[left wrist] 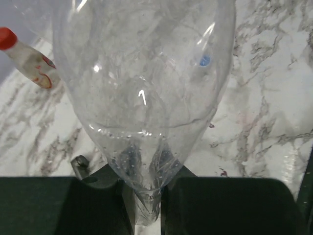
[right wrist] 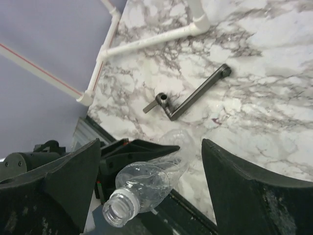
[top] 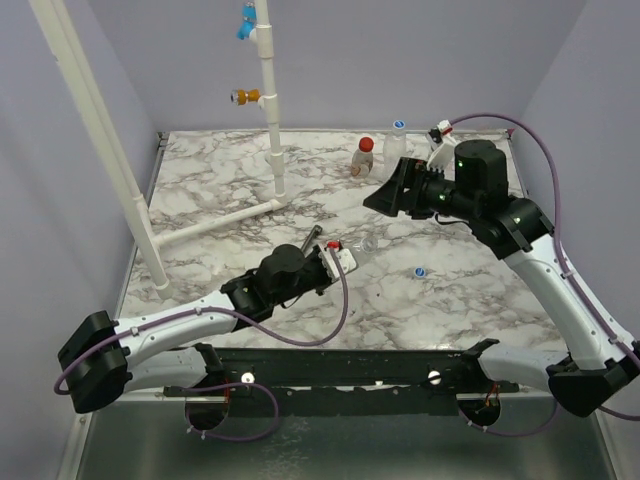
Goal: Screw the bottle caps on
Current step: Pick up the plastic bottle at the center of the board.
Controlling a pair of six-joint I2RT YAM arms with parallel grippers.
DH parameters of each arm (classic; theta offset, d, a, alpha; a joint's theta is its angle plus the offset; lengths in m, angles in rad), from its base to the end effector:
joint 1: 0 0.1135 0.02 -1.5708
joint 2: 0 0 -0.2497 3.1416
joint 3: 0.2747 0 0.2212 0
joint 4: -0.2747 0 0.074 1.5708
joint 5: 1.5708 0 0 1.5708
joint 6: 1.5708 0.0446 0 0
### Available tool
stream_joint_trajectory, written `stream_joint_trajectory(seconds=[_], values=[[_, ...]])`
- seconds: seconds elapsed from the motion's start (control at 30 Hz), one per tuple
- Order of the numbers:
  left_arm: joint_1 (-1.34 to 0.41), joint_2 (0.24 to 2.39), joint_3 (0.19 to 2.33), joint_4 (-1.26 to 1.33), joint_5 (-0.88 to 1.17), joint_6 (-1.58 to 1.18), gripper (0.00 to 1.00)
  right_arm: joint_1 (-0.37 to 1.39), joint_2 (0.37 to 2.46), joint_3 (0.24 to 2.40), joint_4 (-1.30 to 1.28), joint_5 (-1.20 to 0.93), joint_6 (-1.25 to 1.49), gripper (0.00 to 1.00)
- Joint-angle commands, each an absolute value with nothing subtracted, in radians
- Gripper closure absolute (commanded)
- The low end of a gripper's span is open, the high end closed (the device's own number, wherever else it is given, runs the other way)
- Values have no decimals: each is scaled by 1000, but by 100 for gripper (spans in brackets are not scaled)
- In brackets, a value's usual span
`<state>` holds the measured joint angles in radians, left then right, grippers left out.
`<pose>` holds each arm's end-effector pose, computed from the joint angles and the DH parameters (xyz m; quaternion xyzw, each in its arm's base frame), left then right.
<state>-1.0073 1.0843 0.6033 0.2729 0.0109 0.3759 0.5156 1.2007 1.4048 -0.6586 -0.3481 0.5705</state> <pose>0.1255 -0.1996 0.2644 0.4980 0.5961 -0.1996 0.5974 0.1927 0.1267 0.3973 -0.0687 0.8376 0.3953 0.3707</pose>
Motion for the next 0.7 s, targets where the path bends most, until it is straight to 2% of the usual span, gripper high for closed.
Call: stream_joint_trajectory(seconds=[0.0,0.13,0.3,0.57,0.67], values=[[-968,1125,726,79,94,32,100,523,1187,1358,-581,-182,538,14],[-867,1173,821,-39,255,-73,100,546,1183,1341,-577,-130,517,15],[-764,1188,843,-57,443,-145,100,566,1179,1335,-579,-79,496,17],[-758,1244,883,-107,520,-138,100,687,1241,1391,-567,21,464,18],[-757,1238,885,-107,506,-132,100,725,1297,1418,-614,87,458,23]])
